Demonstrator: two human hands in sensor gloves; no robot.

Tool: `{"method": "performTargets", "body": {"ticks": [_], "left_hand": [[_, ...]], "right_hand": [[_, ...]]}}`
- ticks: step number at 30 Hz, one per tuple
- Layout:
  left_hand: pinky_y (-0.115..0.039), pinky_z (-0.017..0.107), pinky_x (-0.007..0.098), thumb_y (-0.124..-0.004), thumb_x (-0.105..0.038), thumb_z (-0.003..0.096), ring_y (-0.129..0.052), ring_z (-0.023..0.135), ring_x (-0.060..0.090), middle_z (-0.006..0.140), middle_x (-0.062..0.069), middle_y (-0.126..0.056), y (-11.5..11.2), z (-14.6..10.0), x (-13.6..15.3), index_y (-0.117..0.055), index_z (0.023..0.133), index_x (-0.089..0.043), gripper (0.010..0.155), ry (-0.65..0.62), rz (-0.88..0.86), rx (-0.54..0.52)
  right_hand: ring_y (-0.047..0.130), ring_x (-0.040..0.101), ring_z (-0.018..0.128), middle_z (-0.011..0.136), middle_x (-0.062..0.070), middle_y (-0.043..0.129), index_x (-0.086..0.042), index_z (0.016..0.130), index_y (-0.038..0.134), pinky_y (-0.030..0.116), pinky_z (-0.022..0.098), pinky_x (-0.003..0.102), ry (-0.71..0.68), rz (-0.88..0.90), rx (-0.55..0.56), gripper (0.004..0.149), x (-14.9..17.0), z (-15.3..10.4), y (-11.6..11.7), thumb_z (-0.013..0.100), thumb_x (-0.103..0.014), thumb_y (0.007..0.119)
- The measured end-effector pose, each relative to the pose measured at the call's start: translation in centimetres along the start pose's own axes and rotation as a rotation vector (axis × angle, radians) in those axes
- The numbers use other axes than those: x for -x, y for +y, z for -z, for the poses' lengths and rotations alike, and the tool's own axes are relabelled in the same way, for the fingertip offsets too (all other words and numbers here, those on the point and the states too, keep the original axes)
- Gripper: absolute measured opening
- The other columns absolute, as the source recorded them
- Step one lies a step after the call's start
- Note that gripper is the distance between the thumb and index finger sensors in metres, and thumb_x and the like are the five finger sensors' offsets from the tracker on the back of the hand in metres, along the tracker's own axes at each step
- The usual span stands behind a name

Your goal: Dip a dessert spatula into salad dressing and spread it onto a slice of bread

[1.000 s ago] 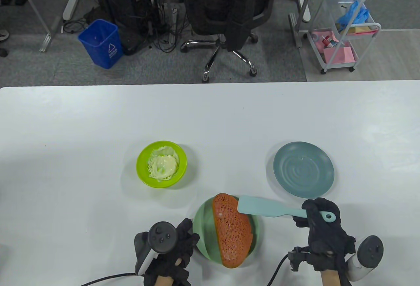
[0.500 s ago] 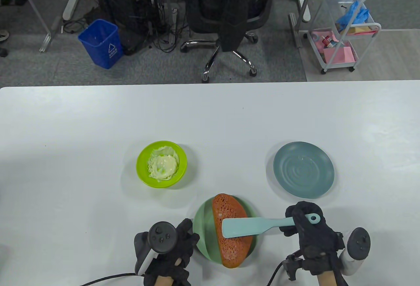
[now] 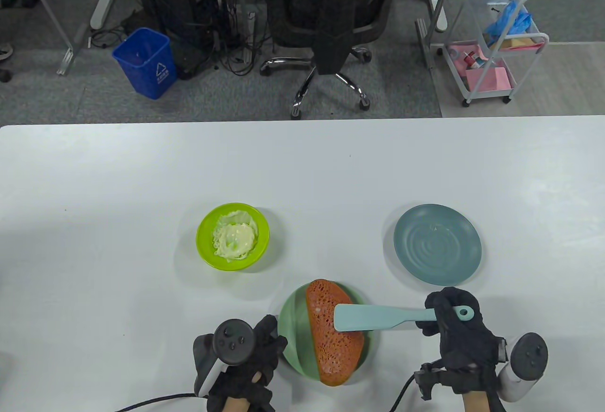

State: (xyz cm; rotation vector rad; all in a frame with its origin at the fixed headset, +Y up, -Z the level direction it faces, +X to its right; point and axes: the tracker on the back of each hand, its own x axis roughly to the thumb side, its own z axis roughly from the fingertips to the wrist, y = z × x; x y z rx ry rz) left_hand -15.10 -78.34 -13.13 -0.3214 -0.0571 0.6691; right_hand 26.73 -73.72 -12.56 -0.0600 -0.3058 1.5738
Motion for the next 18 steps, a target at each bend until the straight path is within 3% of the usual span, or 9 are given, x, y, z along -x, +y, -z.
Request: {"method": "performTargets", "body": {"ticks": [18], "left_hand": [[-0.094, 0.032, 0.028, -0.082, -0.042, 0.0578, -0.109, 0.038, 0.009, 0.070, -0.001, -0.097, -0.01, 0.01, 0.01, -0.071, 0.106, -0.007, 0.061, 0.000, 0.000, 0.000]], "right_hand": [[0.102, 0.041, 0.045, 0.078, 0.019, 0.080, -0.017, 0.086, 0.069, 0.088, 0.030, 0.043, -0.025, 0.032, 0.039, 0.040, 0.51, -0.08, 0.10, 0.055, -0.040, 0.082]]}}
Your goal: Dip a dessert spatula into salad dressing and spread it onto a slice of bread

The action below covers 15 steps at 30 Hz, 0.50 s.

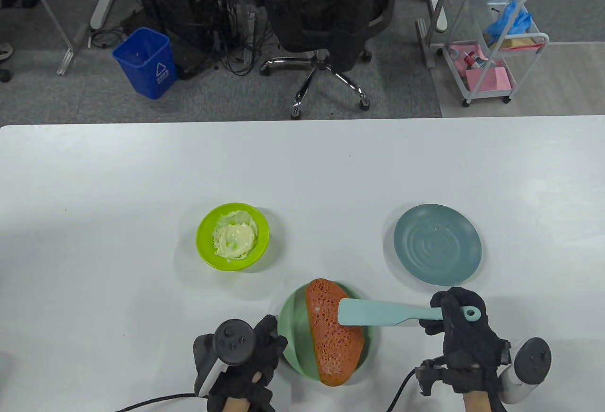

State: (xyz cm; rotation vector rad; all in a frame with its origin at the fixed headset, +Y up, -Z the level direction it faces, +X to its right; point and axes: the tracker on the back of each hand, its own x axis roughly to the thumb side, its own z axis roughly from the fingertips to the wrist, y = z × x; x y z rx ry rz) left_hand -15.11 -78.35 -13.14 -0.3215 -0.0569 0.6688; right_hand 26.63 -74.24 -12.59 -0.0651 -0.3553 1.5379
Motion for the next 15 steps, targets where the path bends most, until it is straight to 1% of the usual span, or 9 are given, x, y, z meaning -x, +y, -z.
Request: {"method": "performTargets", "body": {"ticks": [2, 5, 9, 15], "left_hand": [[-0.094, 0.032, 0.028, -0.082, -0.042, 0.0578, -0.109, 0.038, 0.009, 0.070, -0.001, -0.097, 0.0, 0.0, 0.0, -0.071, 0.106, -0.007, 0.060, 0.000, -0.001, 0.001], [-0.094, 0.032, 0.028, -0.082, -0.042, 0.0578, -0.109, 0.038, 0.009, 0.070, 0.000, -0.097, 0.0, 0.0, 0.0, -0.071, 0.106, -0.007, 0.061, -0.001, -0.001, 0.001], [-0.094, 0.032, 0.029, -0.082, -0.042, 0.0578, -0.109, 0.038, 0.010, 0.070, 0.000, -0.097, 0.0, 0.0, 0.0, -0.071, 0.106, -0.007, 0.061, -0.001, -0.003, 0.002], [-0.094, 0.032, 0.029, -0.082, -0.042, 0.0578, -0.109, 0.038, 0.009, 0.070, 0.000, -0.097, 0.0, 0.0, 0.0, -0.070, 0.106, -0.007, 0.061, -0.002, -0.003, 0.002]], "right_hand": [[0.103, 0.040, 0.046, 0.078, 0.019, 0.080, -0.017, 0.086, 0.068, 0.090, 0.031, 0.042, 0.003, 0.005, -0.057, 0.042, 0.5, 0.1, 0.7, 0.055, -0.041, 0.082], [0.103, 0.041, 0.050, 0.081, 0.019, 0.078, -0.018, 0.087, 0.067, 0.090, 0.034, 0.042, 0.022, 0.035, -0.099, 0.044, 1.0, -0.1, 1.7, 0.054, -0.042, 0.082], [0.102, 0.041, 0.053, 0.082, 0.019, 0.076, -0.018, 0.089, 0.065, 0.091, 0.036, 0.042, 0.042, 0.047, -0.122, 0.047, 1.3, -0.4, 2.4, 0.053, -0.043, 0.082], [0.101, 0.042, 0.058, 0.085, 0.020, 0.073, -0.018, 0.091, 0.062, 0.091, 0.040, 0.043, 0.073, 0.072, -0.121, 0.049, 1.9, -0.4, 2.8, 0.052, -0.042, 0.081]]}}
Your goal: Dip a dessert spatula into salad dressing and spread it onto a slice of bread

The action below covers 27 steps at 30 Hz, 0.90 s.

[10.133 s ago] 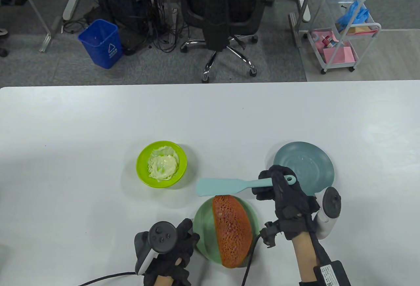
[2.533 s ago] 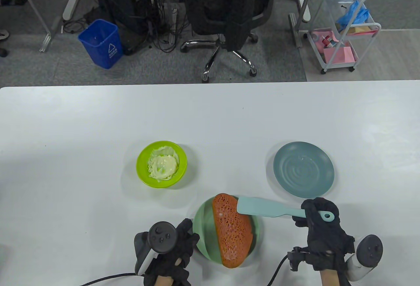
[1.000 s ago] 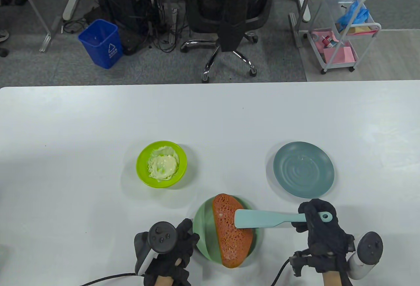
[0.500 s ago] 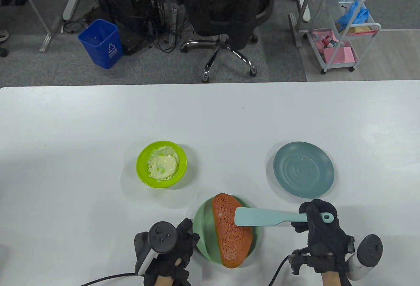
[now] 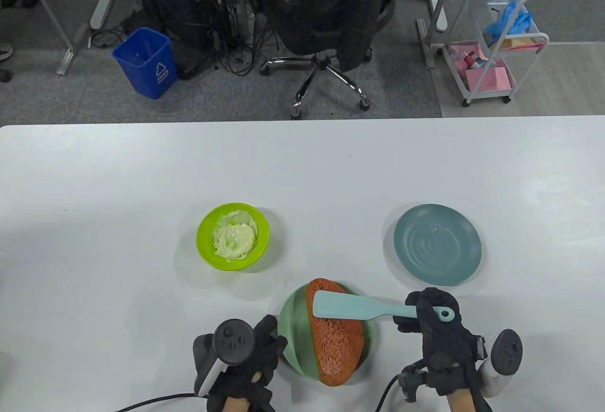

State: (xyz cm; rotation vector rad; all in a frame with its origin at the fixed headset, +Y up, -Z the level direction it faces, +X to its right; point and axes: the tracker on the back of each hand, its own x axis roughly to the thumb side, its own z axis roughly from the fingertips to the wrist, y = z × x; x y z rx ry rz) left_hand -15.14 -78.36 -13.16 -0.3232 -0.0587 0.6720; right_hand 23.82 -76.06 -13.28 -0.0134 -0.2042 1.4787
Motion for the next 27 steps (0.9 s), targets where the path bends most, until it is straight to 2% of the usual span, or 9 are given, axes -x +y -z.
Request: {"method": "performTargets", "body": {"ticks": [11, 17, 27], "left_hand": [[-0.094, 0.032, 0.029, -0.082, -0.042, 0.0579, -0.109, 0.038, 0.010, 0.070, -0.001, -0.097, 0.0, 0.0, 0.0, -0.071, 0.106, -0.007, 0.061, 0.000, 0.000, 0.000], [-0.094, 0.032, 0.029, -0.082, -0.042, 0.0578, -0.109, 0.038, 0.010, 0.070, 0.000, -0.097, 0.0, 0.0, 0.0, -0.071, 0.106, -0.007, 0.061, 0.001, -0.001, 0.000], [-0.094, 0.032, 0.029, -0.082, -0.042, 0.0579, -0.108, 0.038, 0.010, 0.070, 0.000, -0.097, 0.0, 0.0, 0.0, -0.071, 0.106, -0.007, 0.060, 0.001, 0.000, 0.000]], "right_hand": [[0.097, 0.045, 0.061, 0.087, 0.021, 0.071, -0.018, 0.090, 0.063, 0.087, 0.043, 0.047, -0.149, -0.132, -0.017, 0.045, -2.0, -0.6, 0.8, 0.054, -0.035, 0.083], [0.097, 0.045, 0.062, 0.088, 0.021, 0.071, -0.018, 0.091, 0.063, 0.087, 0.044, 0.047, -0.129, -0.109, -0.007, 0.045, -1.7, -0.4, 0.3, 0.055, -0.034, 0.083], [0.096, 0.045, 0.062, 0.088, 0.020, 0.071, -0.018, 0.091, 0.063, 0.085, 0.044, 0.047, -0.125, -0.082, 0.075, 0.044, -1.8, -0.2, -1.3, 0.055, -0.035, 0.082]]}}
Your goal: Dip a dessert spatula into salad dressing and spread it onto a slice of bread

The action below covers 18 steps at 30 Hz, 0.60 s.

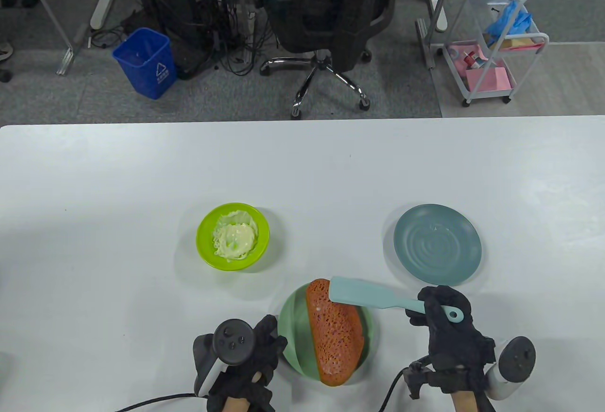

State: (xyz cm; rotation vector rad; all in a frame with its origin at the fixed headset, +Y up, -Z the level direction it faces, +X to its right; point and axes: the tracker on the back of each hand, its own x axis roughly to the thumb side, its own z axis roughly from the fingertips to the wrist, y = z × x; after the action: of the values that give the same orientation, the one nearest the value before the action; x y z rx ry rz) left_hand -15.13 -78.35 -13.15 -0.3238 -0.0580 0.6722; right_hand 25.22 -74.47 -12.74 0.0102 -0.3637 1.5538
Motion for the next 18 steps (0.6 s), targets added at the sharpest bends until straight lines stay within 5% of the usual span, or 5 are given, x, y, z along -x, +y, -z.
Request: {"method": "performTargets", "body": {"ticks": [18], "left_hand": [[-0.094, 0.032, 0.028, -0.082, -0.042, 0.0580, -0.108, 0.038, 0.009, 0.070, -0.001, -0.097, 0.01, 0.02, 0.00, -0.071, 0.106, -0.008, 0.060, 0.000, 0.001, 0.000]], "right_hand": [[0.098, 0.044, 0.056, 0.085, 0.020, 0.073, -0.018, 0.089, 0.064, 0.087, 0.039, 0.045, -0.001, 0.052, 0.034, 0.043, -0.02, 0.04, -0.54, 0.056, -0.040, 0.079]]}}
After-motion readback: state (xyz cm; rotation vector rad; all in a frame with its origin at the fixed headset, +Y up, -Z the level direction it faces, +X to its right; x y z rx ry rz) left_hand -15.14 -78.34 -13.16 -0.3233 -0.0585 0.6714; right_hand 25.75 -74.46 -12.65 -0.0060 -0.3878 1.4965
